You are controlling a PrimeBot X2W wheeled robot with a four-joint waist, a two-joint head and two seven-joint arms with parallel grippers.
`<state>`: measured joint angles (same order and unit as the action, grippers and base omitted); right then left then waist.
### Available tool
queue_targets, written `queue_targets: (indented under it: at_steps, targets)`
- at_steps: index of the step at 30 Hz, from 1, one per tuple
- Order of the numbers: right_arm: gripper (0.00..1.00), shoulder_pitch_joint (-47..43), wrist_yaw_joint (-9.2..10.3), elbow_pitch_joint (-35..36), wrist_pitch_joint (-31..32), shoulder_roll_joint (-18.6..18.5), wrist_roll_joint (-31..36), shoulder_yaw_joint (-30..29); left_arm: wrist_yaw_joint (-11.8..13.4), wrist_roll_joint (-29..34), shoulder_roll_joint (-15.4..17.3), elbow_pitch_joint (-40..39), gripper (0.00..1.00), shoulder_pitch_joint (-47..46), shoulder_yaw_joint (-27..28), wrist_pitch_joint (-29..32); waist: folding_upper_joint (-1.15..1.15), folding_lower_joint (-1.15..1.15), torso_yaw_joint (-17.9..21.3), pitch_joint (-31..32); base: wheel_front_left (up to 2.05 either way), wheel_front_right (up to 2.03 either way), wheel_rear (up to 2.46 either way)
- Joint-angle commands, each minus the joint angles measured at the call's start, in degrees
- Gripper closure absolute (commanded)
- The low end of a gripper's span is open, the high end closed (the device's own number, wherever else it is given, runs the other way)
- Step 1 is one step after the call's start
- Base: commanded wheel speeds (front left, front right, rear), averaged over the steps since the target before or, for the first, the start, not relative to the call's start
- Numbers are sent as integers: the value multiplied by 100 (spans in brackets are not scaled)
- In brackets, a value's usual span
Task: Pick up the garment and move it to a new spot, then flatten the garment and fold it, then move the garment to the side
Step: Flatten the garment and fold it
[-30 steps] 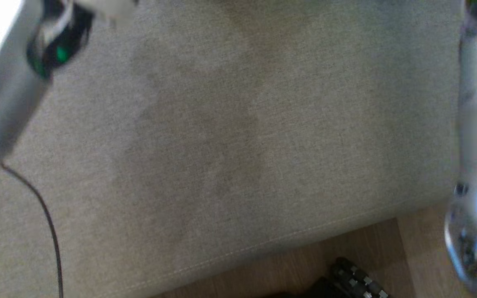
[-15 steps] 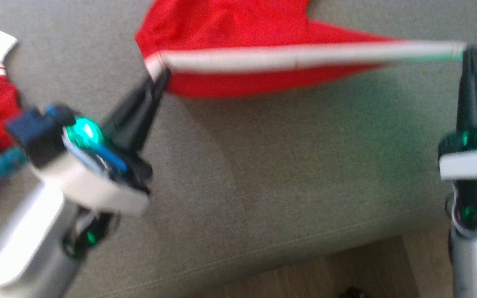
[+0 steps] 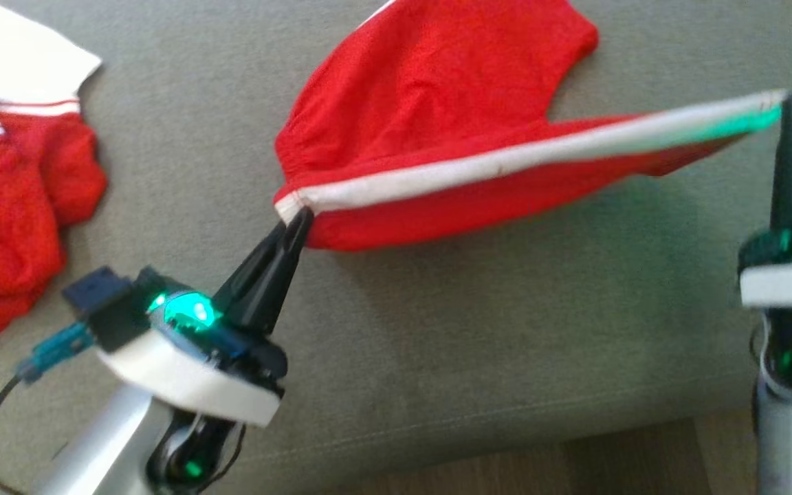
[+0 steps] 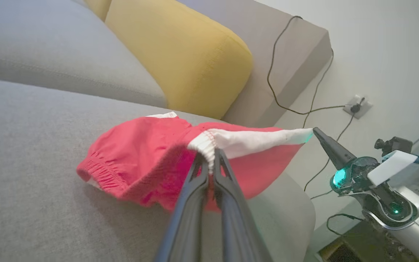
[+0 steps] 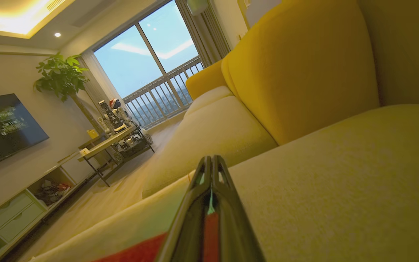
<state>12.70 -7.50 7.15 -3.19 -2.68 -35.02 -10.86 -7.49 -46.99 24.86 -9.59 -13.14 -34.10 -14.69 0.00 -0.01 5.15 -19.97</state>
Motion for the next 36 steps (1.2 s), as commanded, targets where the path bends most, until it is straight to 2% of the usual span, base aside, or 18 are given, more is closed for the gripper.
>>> queue_targets:
  at_steps: [1, 9, 10, 17, 22, 26, 32, 36]
  targets:
    - [100, 539, 1, -52, 2, -23, 120, 76, 0, -205, -97, 25, 100, -440, 240, -30, 0, 1, -188, -111, 0, 0, 0]
    - [100, 2277, 1, -1372, 217, -21, 1333, -391, 0, -1375, -856, 1398, 100, -1727, -189, 175, 0, 1, -715, -530, 0, 0, 0]
    - [100, 2277, 1, -1372, 217, -21, 1333, -391, 0, -1375, -856, 1398, 100, -1727, -189, 175, 0, 1, -715, -530, 0, 0, 0]
    - [100, 3759, 1, -2620, 431, -24, 2261, -420, 0, -2021, -1375, 2690, 100, -2783, -259, 432, 0, 1, -999, -994, 0, 0, 0]
    - [100, 4587, 1, -3614, 317, -90, 2800, -316, 0, -2119, -1651, 3501, 100, -3356, -264, 498, 0, 1, -1155, -1238, 0, 0, 0]
    - [100, 5068, 1, -4394, 58, -193, 3221, -378, 0, -2107, -1791, 3848, 100, -3631, -344, 353, 0, 1, -1258, -1319, 0, 0, 0]
    - [100, 5590, 1, -5349, -437, -213, 3591, -550, 0, -2081, -1817, 4104, 100, -3808, -537, 184, 0, 1, -1297, -1383, 0, 0, 0]
    - [100, 5808, 1, -5731, -797, -283, 3941, -729, 0, -1977, -1824, 4310, 100, -3889, -606, 92, 0, 1, -1313, -1417, 0, 0, 0]
